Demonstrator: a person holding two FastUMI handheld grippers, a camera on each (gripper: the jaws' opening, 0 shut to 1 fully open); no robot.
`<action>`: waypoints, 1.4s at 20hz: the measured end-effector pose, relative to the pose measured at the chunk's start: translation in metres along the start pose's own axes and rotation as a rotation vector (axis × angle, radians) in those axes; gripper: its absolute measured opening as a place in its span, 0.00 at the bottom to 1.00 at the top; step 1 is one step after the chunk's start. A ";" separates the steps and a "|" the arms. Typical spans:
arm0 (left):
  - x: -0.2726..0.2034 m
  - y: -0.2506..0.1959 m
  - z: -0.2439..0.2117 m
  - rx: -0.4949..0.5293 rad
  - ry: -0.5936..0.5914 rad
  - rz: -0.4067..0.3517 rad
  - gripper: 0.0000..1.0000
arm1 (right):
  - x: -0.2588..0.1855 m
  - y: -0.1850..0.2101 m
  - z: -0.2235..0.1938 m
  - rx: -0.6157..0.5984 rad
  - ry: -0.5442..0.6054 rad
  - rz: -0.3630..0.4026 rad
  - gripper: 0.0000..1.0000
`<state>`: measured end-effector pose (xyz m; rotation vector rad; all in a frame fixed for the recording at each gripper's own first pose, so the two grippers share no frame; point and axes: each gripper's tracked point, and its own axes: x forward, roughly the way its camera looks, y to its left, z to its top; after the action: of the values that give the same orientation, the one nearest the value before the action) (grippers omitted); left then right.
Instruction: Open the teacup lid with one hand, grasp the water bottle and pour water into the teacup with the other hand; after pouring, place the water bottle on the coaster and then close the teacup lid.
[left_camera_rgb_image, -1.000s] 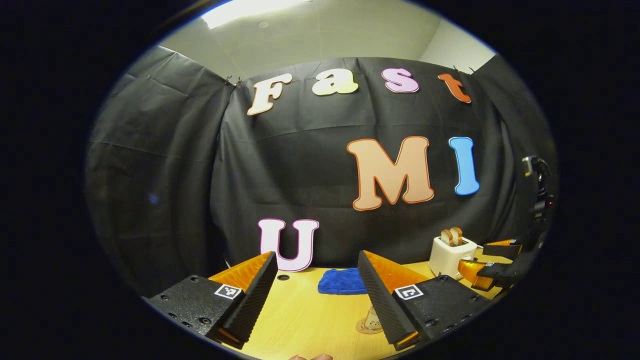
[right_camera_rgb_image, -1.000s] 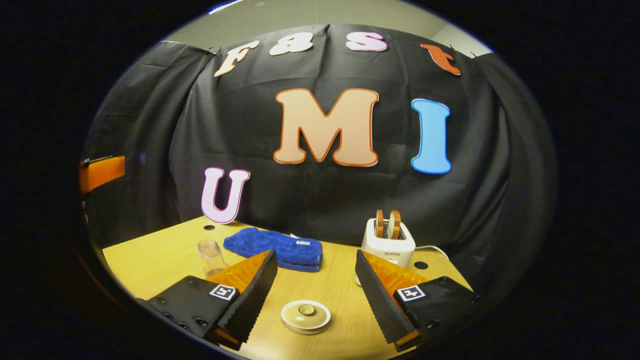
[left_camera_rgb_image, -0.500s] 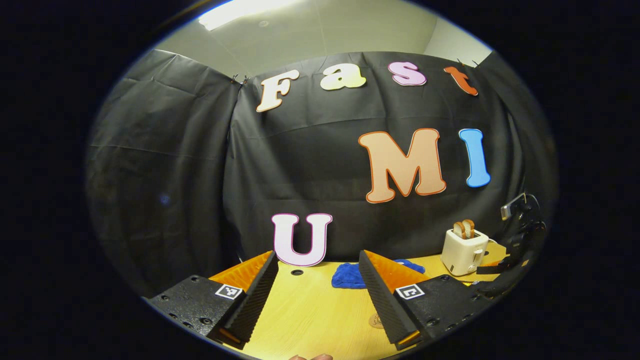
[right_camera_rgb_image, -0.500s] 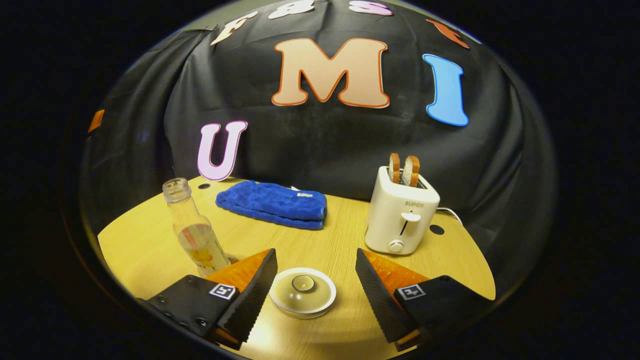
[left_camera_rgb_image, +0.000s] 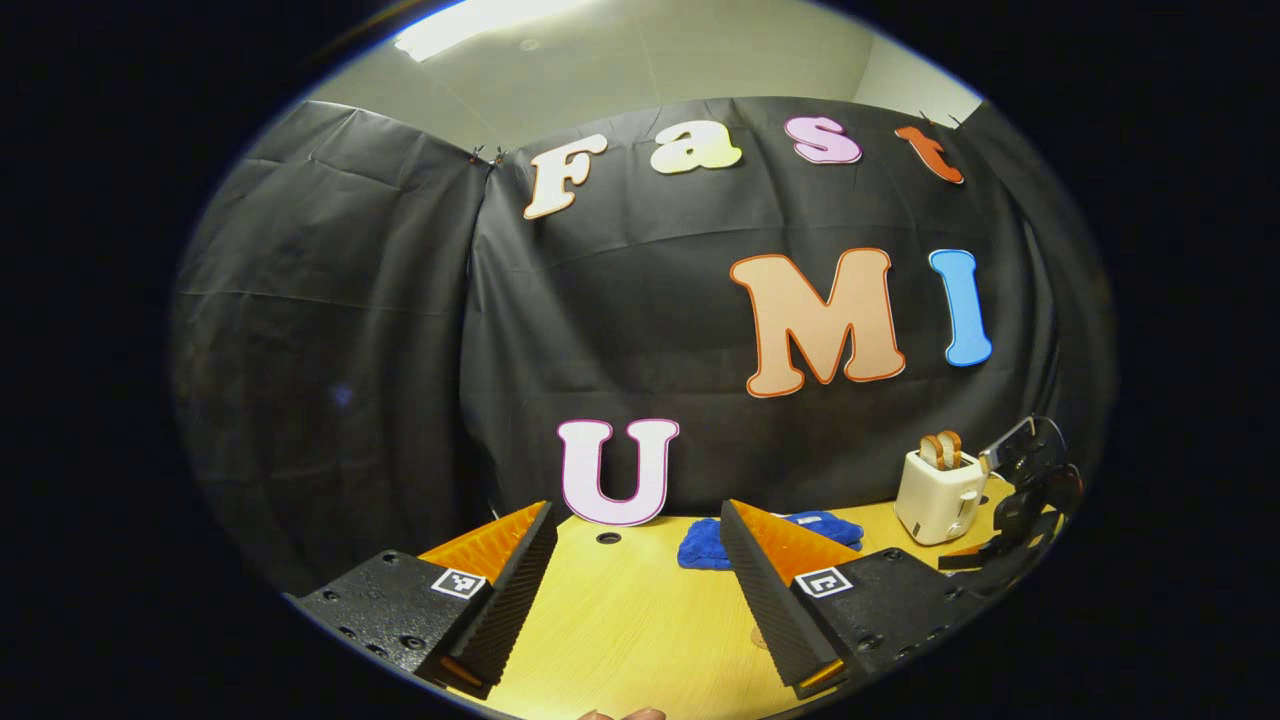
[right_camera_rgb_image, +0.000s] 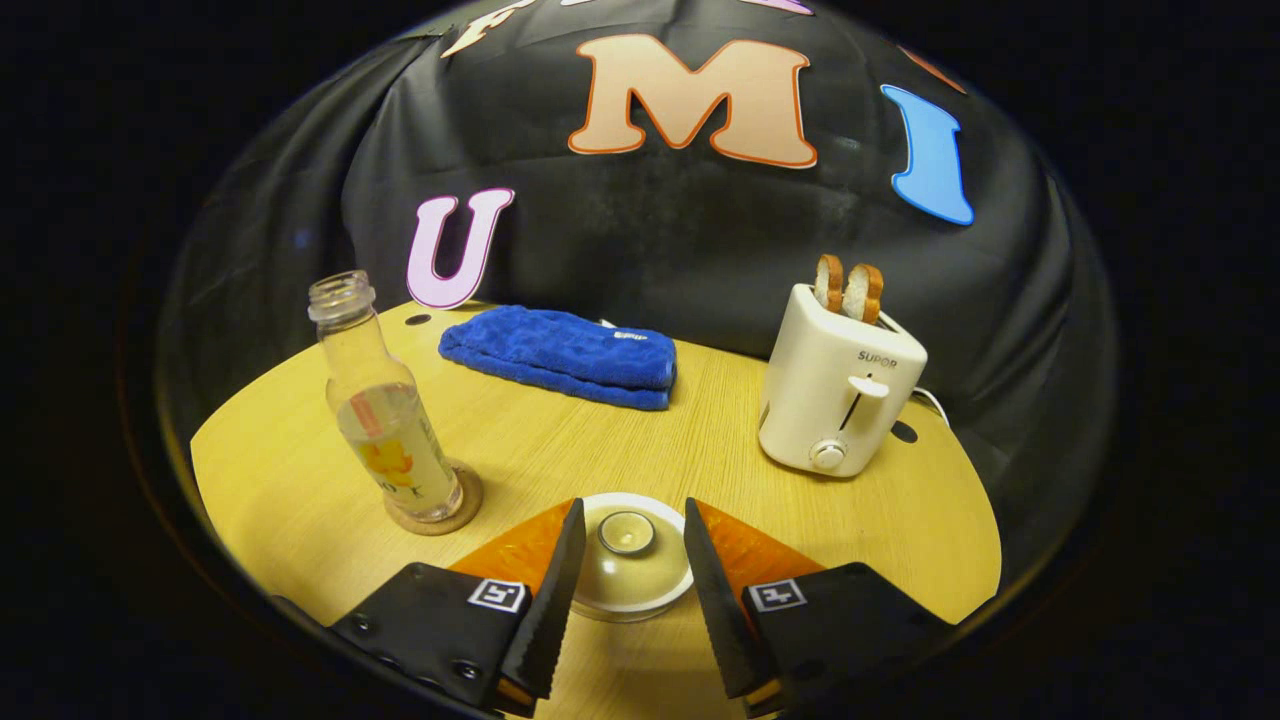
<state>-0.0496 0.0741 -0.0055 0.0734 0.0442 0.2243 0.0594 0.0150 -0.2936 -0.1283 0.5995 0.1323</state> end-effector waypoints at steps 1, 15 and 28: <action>0.000 -0.001 0.000 0.001 0.002 -0.007 0.95 | -0.001 -0.002 -0.001 -0.010 -0.003 -0.011 0.63; 0.011 -0.021 -0.020 -0.023 0.014 -0.082 0.96 | -0.013 0.005 0.015 0.018 -0.019 0.018 0.22; 0.023 -0.101 -0.095 -0.075 0.037 -0.330 0.96 | -0.086 -0.046 0.060 0.134 -0.074 -0.074 0.22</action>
<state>-0.0094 -0.0126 -0.1092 -0.0131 0.0839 -0.1024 0.0297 -0.0279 -0.1917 -0.0161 0.5272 0.0250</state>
